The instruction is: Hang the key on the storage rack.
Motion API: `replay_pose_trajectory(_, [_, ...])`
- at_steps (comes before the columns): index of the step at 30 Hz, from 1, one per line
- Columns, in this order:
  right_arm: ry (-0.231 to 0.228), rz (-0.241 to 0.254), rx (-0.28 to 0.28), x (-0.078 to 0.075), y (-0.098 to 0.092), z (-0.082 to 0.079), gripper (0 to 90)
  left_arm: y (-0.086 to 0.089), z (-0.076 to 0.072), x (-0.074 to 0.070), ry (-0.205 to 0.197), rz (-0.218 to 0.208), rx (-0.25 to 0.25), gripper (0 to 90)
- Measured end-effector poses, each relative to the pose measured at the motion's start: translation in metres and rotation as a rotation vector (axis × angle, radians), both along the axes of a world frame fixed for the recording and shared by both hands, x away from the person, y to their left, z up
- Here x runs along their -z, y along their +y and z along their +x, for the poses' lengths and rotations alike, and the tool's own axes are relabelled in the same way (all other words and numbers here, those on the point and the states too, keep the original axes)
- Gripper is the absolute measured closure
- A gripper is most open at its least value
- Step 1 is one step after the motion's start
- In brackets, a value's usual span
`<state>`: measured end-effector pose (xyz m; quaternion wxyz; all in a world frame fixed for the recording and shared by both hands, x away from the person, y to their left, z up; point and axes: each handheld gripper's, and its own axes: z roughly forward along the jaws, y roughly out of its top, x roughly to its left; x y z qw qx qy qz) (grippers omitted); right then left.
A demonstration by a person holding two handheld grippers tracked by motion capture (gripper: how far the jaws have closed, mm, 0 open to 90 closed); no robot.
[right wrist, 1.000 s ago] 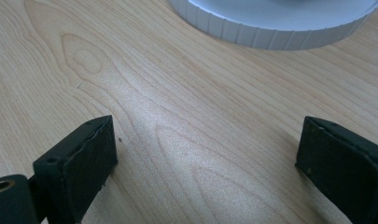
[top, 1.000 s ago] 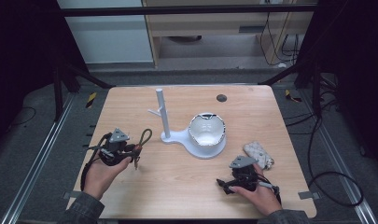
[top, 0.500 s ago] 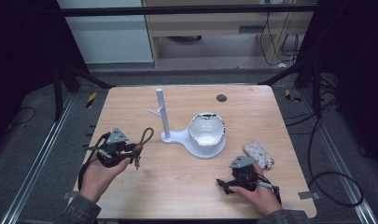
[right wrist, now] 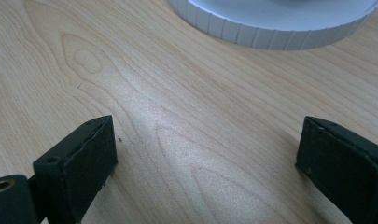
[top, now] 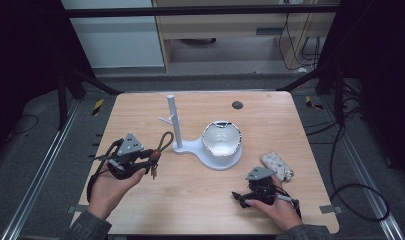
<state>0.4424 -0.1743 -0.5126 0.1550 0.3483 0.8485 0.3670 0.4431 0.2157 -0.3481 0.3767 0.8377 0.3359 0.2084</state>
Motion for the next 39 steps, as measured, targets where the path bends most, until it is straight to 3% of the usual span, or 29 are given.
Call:
replay_pose_trajectory(9, [0.000, -0.001, 0.000, 0.000, 0.000, 0.000, 5.0, -0.001, 0.011, -0.015, -0.040, -0.024, -0.034, 65.6])
replay_pose_trajectory(16, [0.000, 0.000, 0.000, 0.000, 0.000, 0.000, 5.0, -0.005, 0.020, -0.021, -0.054, -0.019, -0.037, 65.6])
replay_pose_trajectory(22, [0.001, 0.000, -0.001, 0.000, 0.000, 0.000, 5.0, -0.009, 0.032, -0.017, -0.048, -0.014, -0.054, 65.6])
replay_pose_trajectory(39, [0.002, 0.000, 0.000, 0.000, 0.000, -0.001, 5.0, -0.011, 0.037, -0.013, -0.042, -0.011, -0.063, 65.5])
